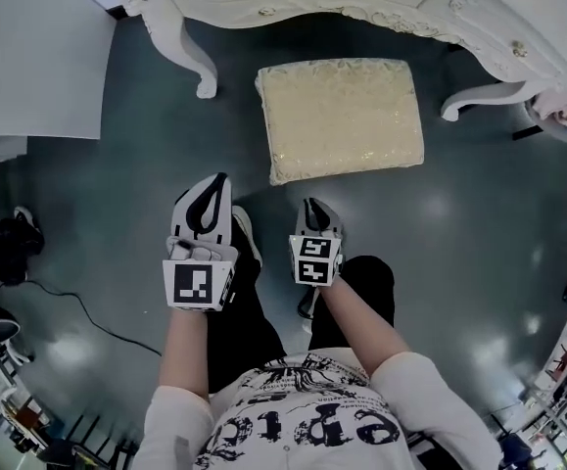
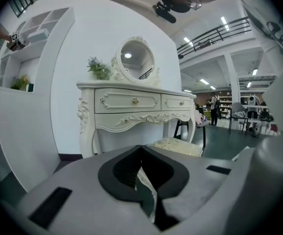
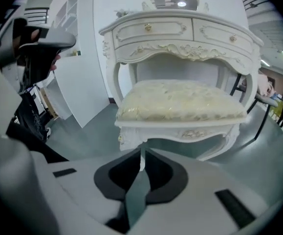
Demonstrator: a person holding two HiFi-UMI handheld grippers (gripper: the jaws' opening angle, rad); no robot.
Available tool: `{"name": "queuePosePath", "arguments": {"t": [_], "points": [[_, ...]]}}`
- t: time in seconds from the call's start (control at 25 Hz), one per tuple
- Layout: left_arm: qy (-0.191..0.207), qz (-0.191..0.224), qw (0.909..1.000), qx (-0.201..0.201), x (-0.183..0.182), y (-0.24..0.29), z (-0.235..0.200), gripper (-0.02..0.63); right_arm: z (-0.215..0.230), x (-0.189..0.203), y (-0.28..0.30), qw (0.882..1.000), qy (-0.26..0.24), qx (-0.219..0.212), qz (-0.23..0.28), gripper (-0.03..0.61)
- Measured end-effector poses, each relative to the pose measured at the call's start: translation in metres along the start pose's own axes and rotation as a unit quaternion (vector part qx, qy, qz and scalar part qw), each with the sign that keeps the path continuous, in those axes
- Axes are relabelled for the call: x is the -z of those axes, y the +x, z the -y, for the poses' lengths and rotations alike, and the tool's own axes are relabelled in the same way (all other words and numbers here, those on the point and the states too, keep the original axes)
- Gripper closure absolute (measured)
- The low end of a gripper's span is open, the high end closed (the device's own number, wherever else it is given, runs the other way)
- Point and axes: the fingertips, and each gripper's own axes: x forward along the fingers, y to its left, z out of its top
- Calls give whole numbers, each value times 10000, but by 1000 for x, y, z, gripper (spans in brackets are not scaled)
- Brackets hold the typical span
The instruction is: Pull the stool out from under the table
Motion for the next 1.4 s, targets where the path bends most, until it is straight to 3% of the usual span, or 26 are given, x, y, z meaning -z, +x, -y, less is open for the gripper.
{"name": "queuePosePath", "arguments": {"t": [0.12,0.32,0.48,0.68,0.96,1.2,1.4], "points": [[-193,-239,9995,18,-32,-19,14,597,13,-42,-49,9999,73,71,96,557],[-465,-329,9984,18,-118,-55,36,595,29,-135,-146,9986,-82,125,515,561],[-345,-266,9990,130,-195,-79,45,597,35,-201,-223,9948,-539,215,834,563],[-169,-49,9997,161,-286,-111,44,597,38,-277,-316,9876,-598,208,1438,563],[216,541,9980,226,-382,-133,52,597,56,-374,-415,9622,-587,466,2620,563],[425,1125,9925,236,-449,-148,62,597,65,-424,-479,9375,-570,589,3382,563],[550,1441,9877,240,-480,-158,70,597,70,-452,-518,9182,-638,567,3867,563]]}}
